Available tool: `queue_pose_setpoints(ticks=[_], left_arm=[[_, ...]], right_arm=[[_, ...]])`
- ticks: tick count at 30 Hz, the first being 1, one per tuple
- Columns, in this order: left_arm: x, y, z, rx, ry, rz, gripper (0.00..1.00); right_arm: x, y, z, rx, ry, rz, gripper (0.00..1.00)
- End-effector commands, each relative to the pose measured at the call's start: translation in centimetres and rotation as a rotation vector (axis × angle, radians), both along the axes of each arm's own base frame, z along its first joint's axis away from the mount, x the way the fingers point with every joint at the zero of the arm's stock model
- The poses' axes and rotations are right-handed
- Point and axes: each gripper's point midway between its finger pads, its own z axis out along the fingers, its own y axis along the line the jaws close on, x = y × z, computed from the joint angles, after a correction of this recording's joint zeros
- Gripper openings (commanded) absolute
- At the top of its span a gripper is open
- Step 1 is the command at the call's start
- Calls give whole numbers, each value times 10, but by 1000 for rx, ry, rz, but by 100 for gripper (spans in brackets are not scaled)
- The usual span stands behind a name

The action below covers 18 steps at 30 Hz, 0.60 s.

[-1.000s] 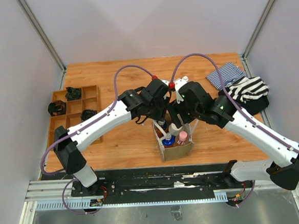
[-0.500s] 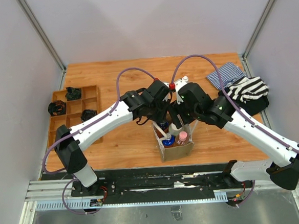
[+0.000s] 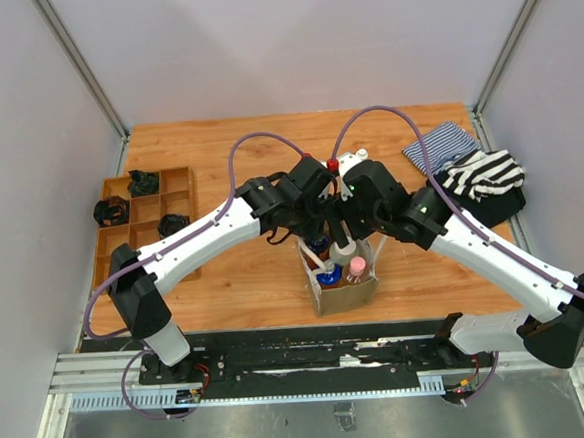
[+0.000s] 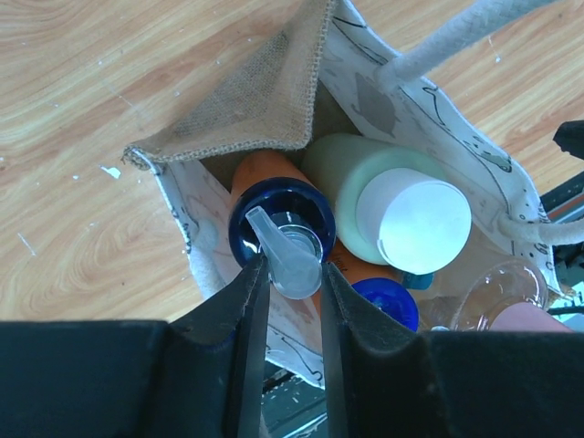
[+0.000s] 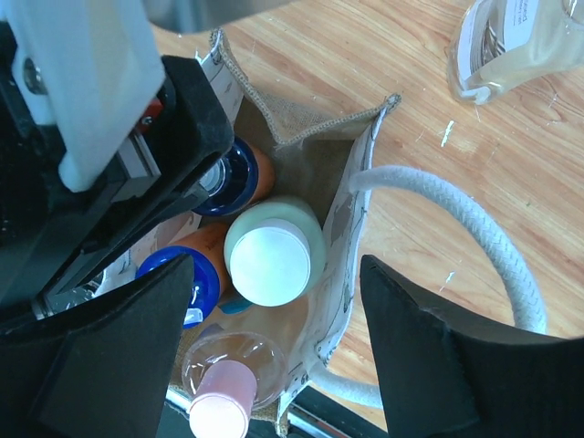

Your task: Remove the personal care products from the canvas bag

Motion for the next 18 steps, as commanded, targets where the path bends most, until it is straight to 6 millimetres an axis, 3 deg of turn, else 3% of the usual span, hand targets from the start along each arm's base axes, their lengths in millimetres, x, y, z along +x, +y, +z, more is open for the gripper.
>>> queue_pose_setpoints(ticks=[1,12,18], left_arm=[[10,0,8,46,-64,3,0],[35,0,76,28,-213,39,1],[47,-4,126,-34,-304,68,1]], right_arm=[[-14,-2,-26,-80,70,78,74],[-17,0,-37,-93,102,94,74],[-17,7,-45,-87,116,118,71]])
